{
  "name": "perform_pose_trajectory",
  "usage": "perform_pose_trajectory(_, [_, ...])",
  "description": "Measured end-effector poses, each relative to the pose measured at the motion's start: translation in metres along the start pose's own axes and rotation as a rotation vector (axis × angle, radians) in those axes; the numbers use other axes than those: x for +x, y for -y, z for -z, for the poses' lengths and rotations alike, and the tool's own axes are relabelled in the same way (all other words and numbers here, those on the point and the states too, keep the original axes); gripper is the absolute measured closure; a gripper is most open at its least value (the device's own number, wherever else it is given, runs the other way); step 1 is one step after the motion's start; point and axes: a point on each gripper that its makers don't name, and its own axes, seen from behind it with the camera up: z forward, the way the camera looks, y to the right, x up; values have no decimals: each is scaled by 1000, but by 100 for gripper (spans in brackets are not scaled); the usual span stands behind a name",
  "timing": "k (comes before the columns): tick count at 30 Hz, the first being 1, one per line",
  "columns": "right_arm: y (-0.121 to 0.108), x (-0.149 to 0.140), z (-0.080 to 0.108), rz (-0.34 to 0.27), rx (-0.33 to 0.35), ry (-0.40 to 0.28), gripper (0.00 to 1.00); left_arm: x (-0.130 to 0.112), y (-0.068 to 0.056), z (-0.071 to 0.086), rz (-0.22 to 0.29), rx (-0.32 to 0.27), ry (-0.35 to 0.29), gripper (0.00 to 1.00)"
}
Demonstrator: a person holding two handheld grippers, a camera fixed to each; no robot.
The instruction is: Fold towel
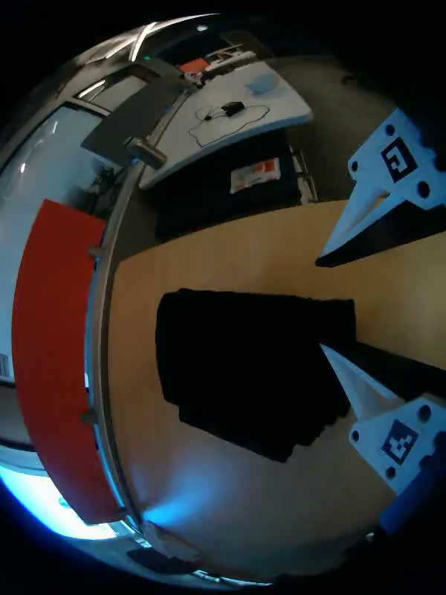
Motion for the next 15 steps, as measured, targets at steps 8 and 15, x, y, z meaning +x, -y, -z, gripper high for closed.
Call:
perform_pose_trajectory(8, [5, 2, 6, 6, -5, -31, 1, 1, 1, 0, 1, 1, -3, 20])
perform_pose_trajectory(15, [12, 10, 12, -5, -9, -74, 1, 1, 4, 1, 1, 2, -3, 20])
